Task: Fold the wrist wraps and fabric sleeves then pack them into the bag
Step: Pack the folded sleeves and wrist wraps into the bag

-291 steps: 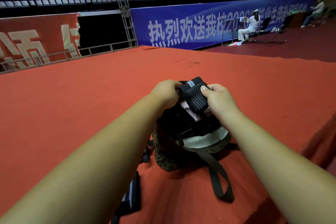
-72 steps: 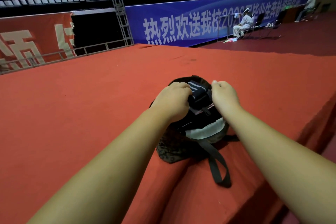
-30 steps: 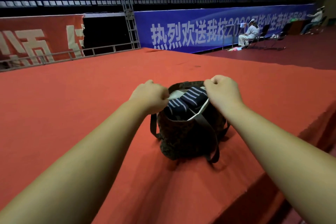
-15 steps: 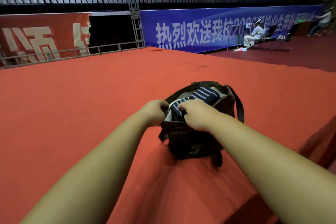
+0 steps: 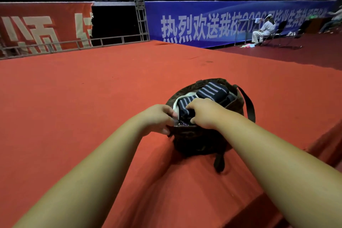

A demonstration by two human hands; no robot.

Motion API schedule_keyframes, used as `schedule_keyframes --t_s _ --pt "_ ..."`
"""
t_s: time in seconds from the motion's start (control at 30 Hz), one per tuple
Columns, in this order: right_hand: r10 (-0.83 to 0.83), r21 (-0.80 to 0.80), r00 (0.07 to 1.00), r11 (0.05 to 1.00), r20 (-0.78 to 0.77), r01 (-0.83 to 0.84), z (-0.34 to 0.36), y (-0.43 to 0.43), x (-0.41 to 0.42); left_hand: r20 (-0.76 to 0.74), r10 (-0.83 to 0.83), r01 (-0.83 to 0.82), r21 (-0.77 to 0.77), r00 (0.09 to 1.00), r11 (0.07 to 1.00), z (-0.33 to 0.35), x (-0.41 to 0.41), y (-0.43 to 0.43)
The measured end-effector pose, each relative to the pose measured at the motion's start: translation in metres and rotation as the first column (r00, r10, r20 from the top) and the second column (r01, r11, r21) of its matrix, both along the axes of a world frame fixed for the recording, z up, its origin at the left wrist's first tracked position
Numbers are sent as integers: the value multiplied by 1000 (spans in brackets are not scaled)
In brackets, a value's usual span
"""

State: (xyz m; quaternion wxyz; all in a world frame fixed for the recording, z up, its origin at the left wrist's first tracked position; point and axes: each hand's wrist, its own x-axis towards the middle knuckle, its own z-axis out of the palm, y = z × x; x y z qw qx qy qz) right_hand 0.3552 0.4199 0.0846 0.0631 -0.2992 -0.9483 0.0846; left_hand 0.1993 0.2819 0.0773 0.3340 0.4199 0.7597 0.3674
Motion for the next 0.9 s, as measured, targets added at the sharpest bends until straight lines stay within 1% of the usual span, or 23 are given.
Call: schedule_keyframes --t_s 0.1,0.23,0.3,0.33,0.37,0.4,0.47,0.5,0.53,0.6,0.67,0.73,0.87,0.9 --pt "4 6 999 1000 34 -5 3 -4 -1 -215 -11 -2 -61 977 998 -5 2 2" --pt "9 58 995 998 104 -15 4 -9 -3 -388 -55 -16 -175 920 984 -9 2 2" --pt "3 54 995 999 102 -8 2 -11 -2 -480 -65 -19 -168 875 986 -10 5 -1" --pt "3 55 995 998 100 -8 1 -11 -2 -499 -55 -10 -126 865 992 -10 8 -3" --pt "4 57 995 998 99 -10 0 -11 -2 -478 -38 8 -66 878 998 -10 9 -6" --pt "3 54 995 998 95 -9 -1 -11 -2 -410 -20 26 10 912 1000 -8 10 -9" --pt "11 21 997 1000 72 -12 -1 -11 -1 -224 21 14 150 974 989 -2 11 -17" --pt "26 -9 999 1000 36 -25 1 -12 0 -146 31 -1 206 989 979 1 10 -21" --pt "44 -52 999 998 -24 -45 3 -12 3 -99 40 -15 240 994 971 4 10 -24" --pt "86 -141 978 983 -192 -114 11 -16 8 -28 33 -23 285 999 958 7 9 -29" --pt "138 -158 942 968 -306 -193 16 -21 11 44 20 -32 301 999 953 6 9 -31" --pt "140 -176 936 963 -323 -205 18 -30 12 76 45 -66 296 996 953 6 8 -34" --pt "67 -304 936 936 -345 -178 19 -48 11 76 173 -188 313 982 931 6 10 -42" --pt "64 -318 937 931 -343 -180 18 -51 11 107 194 -219 315 975 923 6 11 -45"
